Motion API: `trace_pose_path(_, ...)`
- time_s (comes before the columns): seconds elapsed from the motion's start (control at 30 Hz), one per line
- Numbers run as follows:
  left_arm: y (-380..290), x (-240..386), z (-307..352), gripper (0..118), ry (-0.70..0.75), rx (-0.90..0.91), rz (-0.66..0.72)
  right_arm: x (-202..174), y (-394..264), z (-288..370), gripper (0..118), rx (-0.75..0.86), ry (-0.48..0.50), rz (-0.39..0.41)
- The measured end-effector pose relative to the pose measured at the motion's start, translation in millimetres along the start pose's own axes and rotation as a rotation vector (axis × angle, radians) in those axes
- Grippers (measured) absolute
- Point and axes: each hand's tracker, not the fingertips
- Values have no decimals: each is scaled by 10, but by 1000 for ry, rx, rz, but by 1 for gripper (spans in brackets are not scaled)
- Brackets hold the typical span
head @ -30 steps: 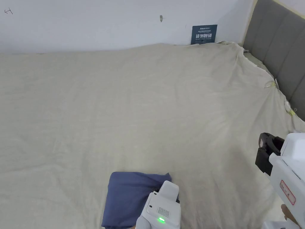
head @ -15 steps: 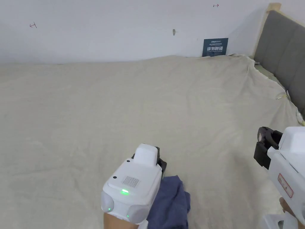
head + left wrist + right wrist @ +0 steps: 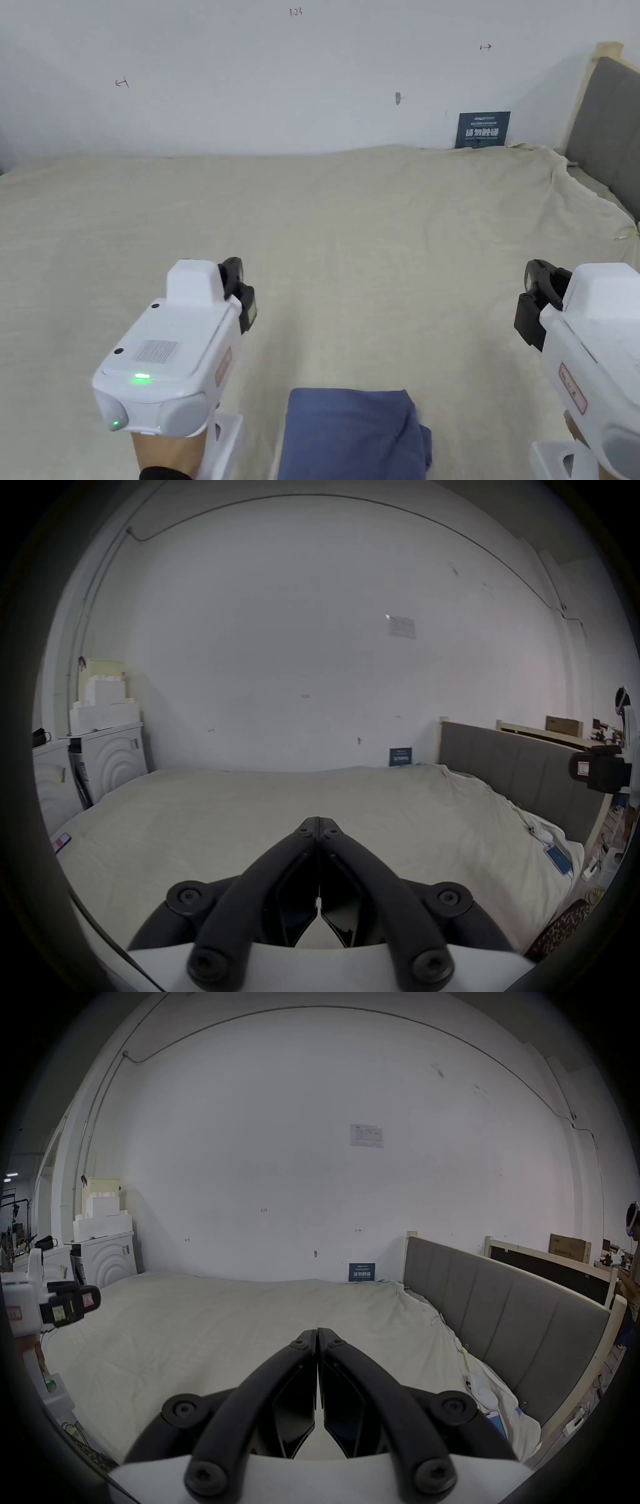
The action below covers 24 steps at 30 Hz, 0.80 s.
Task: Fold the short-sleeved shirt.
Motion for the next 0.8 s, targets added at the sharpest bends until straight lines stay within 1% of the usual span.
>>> trace_pose_path(0.2, 19, -268, 93, 0, 97, 37, 0, -111, -10, -16, 0, 27, 10, 9)
trace_pose_path(0.33, -4, -358, 121, 0, 134, 46, 14, -139, -11, -18, 0, 30, 16, 12)
trace_pose_path(0.63, -39, -337, 116, 0, 135, 32, 35, -161, -18, -17, 0, 35, 20, 6)
trace_pose_path(0.8, -107, -323, 117, 0, 114, 11, 38, -309, -183, -66, 0, 21, 53, -8)
